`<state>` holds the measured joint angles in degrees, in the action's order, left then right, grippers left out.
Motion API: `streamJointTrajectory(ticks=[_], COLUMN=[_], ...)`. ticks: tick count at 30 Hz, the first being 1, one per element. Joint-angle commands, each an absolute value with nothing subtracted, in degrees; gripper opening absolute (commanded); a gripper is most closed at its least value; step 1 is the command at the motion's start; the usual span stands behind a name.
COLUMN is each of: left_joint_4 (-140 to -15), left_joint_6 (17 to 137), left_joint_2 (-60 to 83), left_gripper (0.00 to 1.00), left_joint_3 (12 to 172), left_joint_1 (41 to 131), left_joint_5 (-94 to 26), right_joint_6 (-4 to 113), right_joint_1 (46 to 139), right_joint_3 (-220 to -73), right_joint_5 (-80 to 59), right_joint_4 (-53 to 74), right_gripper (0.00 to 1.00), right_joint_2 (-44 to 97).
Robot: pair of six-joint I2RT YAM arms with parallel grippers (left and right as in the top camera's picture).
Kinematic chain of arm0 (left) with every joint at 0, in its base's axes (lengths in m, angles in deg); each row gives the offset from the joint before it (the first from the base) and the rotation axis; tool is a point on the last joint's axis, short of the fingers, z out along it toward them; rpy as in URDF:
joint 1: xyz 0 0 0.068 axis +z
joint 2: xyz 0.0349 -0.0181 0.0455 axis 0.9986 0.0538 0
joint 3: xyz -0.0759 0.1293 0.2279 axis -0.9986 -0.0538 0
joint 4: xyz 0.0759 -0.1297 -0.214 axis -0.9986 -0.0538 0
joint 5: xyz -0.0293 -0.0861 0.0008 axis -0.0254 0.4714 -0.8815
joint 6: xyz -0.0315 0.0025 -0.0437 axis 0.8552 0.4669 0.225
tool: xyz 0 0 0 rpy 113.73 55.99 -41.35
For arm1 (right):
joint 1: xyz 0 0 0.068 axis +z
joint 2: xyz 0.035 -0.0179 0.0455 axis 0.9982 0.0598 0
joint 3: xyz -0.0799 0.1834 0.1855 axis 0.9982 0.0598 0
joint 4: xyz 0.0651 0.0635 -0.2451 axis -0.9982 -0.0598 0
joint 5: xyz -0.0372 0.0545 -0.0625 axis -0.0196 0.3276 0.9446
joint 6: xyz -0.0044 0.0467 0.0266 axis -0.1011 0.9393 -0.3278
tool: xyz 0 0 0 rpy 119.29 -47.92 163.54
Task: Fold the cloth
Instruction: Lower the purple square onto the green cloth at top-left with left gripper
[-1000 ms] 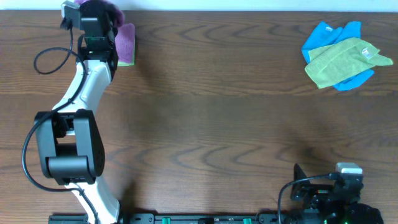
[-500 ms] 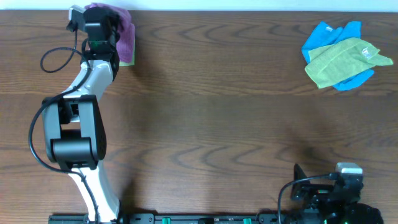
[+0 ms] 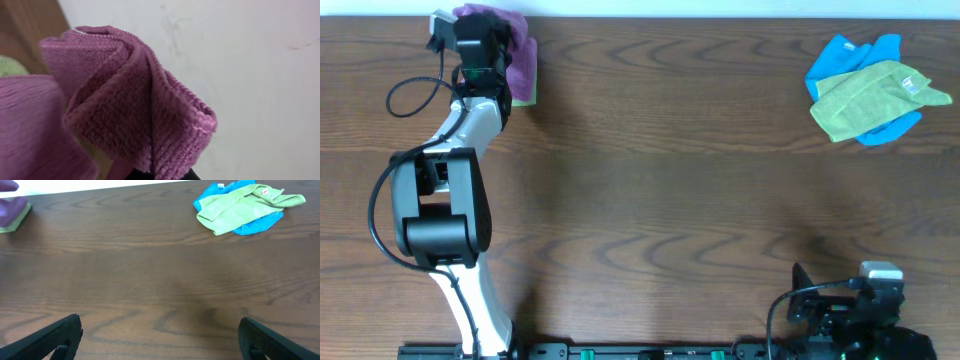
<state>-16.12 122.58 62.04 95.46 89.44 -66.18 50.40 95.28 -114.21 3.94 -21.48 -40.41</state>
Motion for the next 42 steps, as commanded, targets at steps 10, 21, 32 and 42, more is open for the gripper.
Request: streamJointTrajectory(ticks=[10,21,32,42], left_joint_4=[-20.99,-31.31,-37.78,-38.93], left_joint_6=[121.23,125.14,130.67,130.67], left_joint_2=[62.83,62.83,62.83,62.83], left_gripper=[0.06,0.06,0.06,0.06], left_joint_3=[96.59,96.59,96.59,96.59], left_joint_1=[89.07,88.28,88.81,91.17], left_joint_5=[-65.96,-66.44,-68.54,-65.06], right_joint_6=[49.77,49.77,49.77,49.77], right_joint_1=[94.78,94.78,94.78,94.78], right_joint_3=[-114.08,-114.10,-114.10,-114.10], right_joint_5=[4.55,4.55,4.57,4.55], right_joint_4=[-21.51,-21.51,-21.51,-21.51], right_gripper=[0.99,0.99,0.99,0.99], right_joint_2=[-40.61,-40.61,-40.61,-40.61])
